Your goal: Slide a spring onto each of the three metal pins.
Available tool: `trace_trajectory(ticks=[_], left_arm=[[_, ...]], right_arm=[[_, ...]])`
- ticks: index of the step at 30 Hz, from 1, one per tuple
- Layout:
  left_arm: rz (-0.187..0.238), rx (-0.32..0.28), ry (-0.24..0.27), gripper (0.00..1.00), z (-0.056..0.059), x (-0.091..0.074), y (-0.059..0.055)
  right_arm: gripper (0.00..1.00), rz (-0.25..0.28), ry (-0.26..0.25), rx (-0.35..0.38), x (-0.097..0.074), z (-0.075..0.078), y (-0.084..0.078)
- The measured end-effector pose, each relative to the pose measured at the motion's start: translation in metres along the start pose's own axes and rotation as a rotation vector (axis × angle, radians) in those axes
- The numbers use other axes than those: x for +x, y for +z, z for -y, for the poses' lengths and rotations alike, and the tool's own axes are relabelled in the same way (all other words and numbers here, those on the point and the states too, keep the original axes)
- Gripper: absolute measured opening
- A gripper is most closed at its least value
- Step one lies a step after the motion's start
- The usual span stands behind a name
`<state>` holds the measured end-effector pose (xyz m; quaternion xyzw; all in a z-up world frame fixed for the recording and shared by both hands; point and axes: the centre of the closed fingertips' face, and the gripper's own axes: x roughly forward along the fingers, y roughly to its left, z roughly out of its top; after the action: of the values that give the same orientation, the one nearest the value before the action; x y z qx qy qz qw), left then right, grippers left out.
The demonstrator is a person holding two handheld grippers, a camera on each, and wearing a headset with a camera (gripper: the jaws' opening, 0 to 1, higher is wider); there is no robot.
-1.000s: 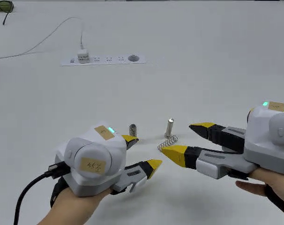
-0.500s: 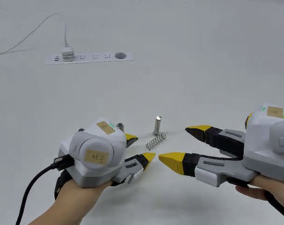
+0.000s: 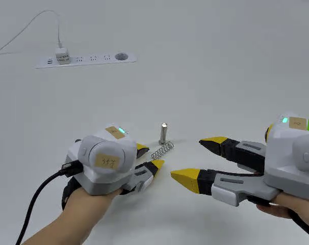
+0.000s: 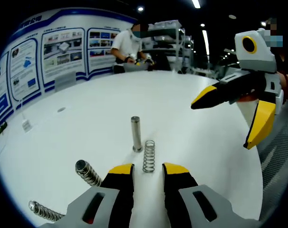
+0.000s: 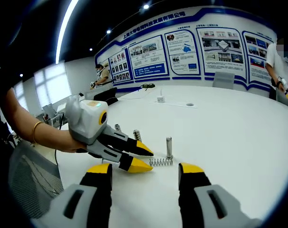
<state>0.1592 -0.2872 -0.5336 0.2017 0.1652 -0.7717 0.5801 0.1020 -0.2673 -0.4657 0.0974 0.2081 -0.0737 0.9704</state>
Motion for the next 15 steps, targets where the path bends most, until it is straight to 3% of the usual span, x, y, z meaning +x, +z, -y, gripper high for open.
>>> trace_trajectory(ticks=[9,15], left_arm=[[-0.020,-0.005,-0.023,0.15,0.0016,0.0053,-0.0004],[-0.042,0.037,-0.018,0.12,0.0014,0.0071,-0.0023]], right_arm=[[0.62,-0.014,-0.002,-0.010,-0.0003,0.0010,-0.0048],[0.63,-0.024,-0.004,-0.010,-0.0018,0.0016,-0.0077]])
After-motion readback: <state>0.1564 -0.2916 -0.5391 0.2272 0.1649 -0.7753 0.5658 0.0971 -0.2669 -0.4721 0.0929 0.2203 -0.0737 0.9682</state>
